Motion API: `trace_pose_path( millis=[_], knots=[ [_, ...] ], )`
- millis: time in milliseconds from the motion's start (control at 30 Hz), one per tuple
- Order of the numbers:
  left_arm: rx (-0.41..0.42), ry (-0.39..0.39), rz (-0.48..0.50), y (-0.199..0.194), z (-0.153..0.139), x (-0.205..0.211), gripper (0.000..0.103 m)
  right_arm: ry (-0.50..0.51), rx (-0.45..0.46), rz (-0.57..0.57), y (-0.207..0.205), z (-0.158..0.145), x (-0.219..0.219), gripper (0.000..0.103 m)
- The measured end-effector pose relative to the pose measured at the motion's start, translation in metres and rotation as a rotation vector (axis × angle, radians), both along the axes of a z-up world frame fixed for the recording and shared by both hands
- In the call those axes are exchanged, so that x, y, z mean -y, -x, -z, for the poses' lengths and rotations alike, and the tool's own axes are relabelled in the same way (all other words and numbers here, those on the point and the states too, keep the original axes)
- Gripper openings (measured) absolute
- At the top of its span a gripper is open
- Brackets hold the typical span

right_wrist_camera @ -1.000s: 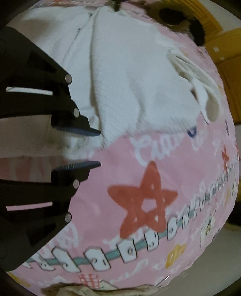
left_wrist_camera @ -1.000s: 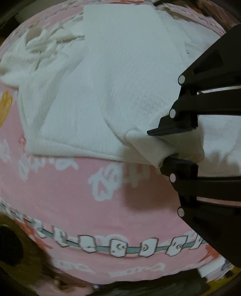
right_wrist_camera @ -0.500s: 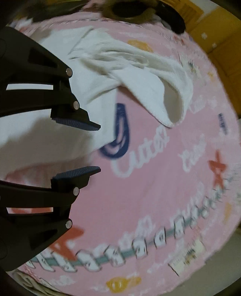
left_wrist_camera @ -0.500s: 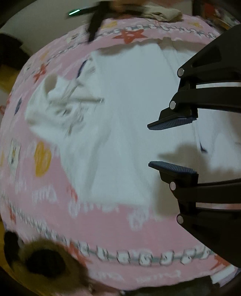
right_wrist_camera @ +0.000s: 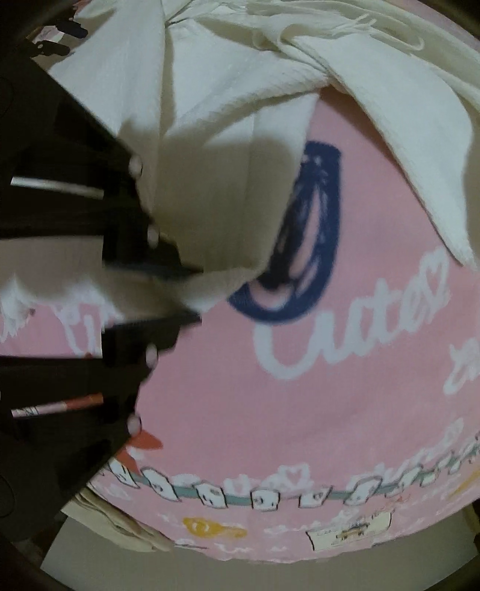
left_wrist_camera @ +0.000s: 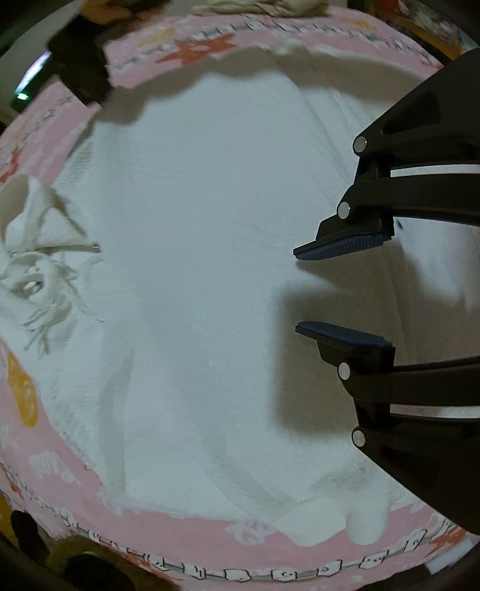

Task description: Fold large clothes

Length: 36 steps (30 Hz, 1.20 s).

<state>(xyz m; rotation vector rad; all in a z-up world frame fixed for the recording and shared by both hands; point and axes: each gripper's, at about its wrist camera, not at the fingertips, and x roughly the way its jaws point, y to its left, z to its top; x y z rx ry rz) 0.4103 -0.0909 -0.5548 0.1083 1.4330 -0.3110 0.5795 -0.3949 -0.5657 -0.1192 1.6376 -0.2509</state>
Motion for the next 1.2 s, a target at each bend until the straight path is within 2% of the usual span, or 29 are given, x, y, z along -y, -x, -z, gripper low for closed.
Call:
trace_pose_path(
  millis=[100,267,367,467,500,533,567,600,667,733,900,1033,1067,1200],
  knots=[
    [-0.003,-0.022,0.004,0.006,0.005,-0.004,0.033,-0.030,0.026,0.022,0.002,-0.008,0.019,0.008],
    [-0.007,-0.021,-0.017,0.012,0.009,-0.010,0.033,-0.139,0.116,0.160,-0.007,-0.020,0.049,0.007],
    [0.004,-0.023,-0.018,0.016,0.011,-0.009,0.033,-0.160,0.146,0.179,-0.008,-0.018,0.058,0.007],
    [0.007,0.001,-0.035,0.016,0.008,-0.013,0.033,-0.203,0.192,0.247,-0.007,-0.010,0.075,0.007],
    [0.012,0.019,-0.046,0.014,0.005,-0.016,0.033,-0.197,0.215,0.249,-0.007,-0.007,0.078,0.006],
    [0.018,0.037,-0.058,0.013,0.004,-0.019,0.033,-0.181,0.235,0.238,-0.008,-0.005,0.079,0.000],
    [0.026,0.056,-0.077,0.011,0.002,-0.023,0.033,-0.056,0.263,0.208,-0.008,-0.006,0.081,0.000],
    [0.029,0.069,-0.093,0.008,0.001,-0.026,0.033,-0.012,0.291,0.207,-0.008,-0.007,0.089,0.000],
    [0.024,0.087,-0.119,0.004,0.003,-0.033,0.033,-0.175,0.311,0.315,0.000,-0.005,0.112,0.000],
    [0.021,0.096,-0.133,0.001,0.005,-0.036,0.033,-0.189,0.355,0.292,0.008,-0.018,0.114,0.000],
    [-0.022,0.117,-0.153,-0.006,0.013,-0.048,0.033,-0.263,0.347,0.237,0.034,-0.049,0.100,0.000],
    [-0.105,0.119,-0.181,-0.005,0.005,-0.057,0.032,-0.316,0.315,0.251,0.059,-0.099,0.070,0.000],
    [-0.120,0.131,-0.183,-0.006,-0.007,-0.061,0.032,-0.334,0.307,0.246,0.063,-0.111,0.062,0.000],
    [-0.039,0.149,-0.132,-0.019,-0.070,-0.078,0.032,-0.417,0.324,0.224,0.062,-0.149,0.035,0.000]
  ],
)
